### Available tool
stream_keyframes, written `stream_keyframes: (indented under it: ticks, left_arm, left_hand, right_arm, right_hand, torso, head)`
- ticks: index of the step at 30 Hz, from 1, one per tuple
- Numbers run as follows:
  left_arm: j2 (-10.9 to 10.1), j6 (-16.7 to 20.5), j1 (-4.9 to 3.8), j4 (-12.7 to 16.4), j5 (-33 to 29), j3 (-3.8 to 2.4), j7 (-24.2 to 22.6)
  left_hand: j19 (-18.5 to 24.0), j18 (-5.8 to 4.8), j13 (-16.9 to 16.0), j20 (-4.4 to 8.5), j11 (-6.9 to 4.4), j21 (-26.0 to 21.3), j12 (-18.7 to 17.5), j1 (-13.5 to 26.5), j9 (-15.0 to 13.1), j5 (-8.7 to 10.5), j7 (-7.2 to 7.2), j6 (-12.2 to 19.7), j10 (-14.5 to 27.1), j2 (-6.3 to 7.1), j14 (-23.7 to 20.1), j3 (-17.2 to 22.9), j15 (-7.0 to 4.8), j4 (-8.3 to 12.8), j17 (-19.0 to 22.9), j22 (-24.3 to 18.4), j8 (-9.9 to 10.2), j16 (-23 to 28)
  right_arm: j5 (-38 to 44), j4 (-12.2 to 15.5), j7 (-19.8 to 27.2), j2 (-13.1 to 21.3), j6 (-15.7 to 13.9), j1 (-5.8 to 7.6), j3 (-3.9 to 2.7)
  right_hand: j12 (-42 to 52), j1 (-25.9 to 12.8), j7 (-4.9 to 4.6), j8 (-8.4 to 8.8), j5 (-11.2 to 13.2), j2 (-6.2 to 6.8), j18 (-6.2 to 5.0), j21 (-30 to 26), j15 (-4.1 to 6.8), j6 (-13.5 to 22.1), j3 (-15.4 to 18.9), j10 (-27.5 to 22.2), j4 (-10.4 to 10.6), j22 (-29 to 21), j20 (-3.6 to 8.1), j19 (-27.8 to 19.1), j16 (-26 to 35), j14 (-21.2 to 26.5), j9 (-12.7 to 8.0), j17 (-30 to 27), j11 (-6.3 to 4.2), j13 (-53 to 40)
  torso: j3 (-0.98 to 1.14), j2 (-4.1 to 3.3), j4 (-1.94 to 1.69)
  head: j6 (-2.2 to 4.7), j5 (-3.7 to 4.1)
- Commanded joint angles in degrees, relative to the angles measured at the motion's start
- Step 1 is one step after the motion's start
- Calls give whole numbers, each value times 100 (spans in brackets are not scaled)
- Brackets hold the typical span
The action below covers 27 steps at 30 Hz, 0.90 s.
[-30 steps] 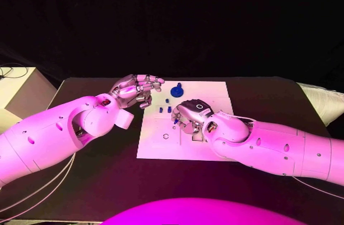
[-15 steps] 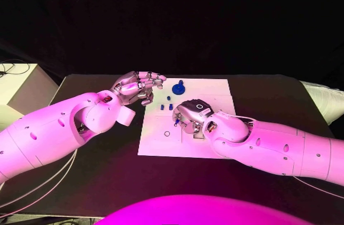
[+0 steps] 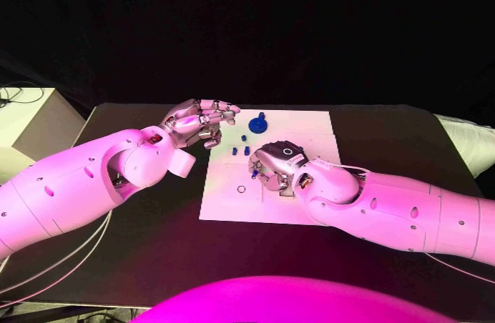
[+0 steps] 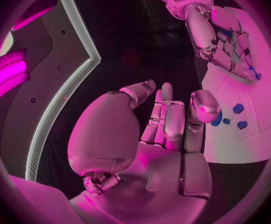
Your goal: Assemble the parts on the task board
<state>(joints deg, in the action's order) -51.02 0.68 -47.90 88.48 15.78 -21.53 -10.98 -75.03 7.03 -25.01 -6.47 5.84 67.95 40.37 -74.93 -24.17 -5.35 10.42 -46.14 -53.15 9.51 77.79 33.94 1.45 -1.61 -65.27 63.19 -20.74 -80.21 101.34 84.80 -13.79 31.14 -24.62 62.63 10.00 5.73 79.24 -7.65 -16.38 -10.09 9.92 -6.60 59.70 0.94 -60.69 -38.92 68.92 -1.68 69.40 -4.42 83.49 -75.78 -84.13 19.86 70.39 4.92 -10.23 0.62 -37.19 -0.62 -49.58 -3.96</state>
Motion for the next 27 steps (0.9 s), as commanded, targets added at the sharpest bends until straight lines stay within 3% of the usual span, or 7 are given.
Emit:
stream_keyframes:
  ticks: [1, 27]
  left_arm:
    - [2, -80, 4, 3, -25, -4, -14]
    - [-14, -100, 4, 14, -24, -4, 6]
  left_hand:
    - [27, -58, 8, -28, -9, -17, 36, 32, 2, -8, 2, 36, 43, -10, -17, -3, 16, -35, 5, -10, -28, 32]
    - [28, -58, 9, -29, -8, -17, 38, 34, 3, -7, 3, 41, 47, -7, -17, -6, 17, -38, 6, -9, -31, 33]
  right_arm:
    - [122, 22, -21, 6, 55, -6, 2]
    - [172, -120, -48, -70, 176, -50, 15]
  right_hand:
    - [23, 2, 7, -37, -25, -60, 81, 7, 36, -30, -40, 157, -10, 7, 15, 8, -9, -209, 7, -7, -128, -18]
    - [23, 2, 7, -37, -25, -60, 81, 7, 36, -30, -40, 157, -10, 7, 15, 8, -9, -209, 7, -7, -128, -18]
  torso:
    - [3, 0, 1]
    - [-5, 0, -2]
  head:
    - [-6, -3]
    - [-42, -3]
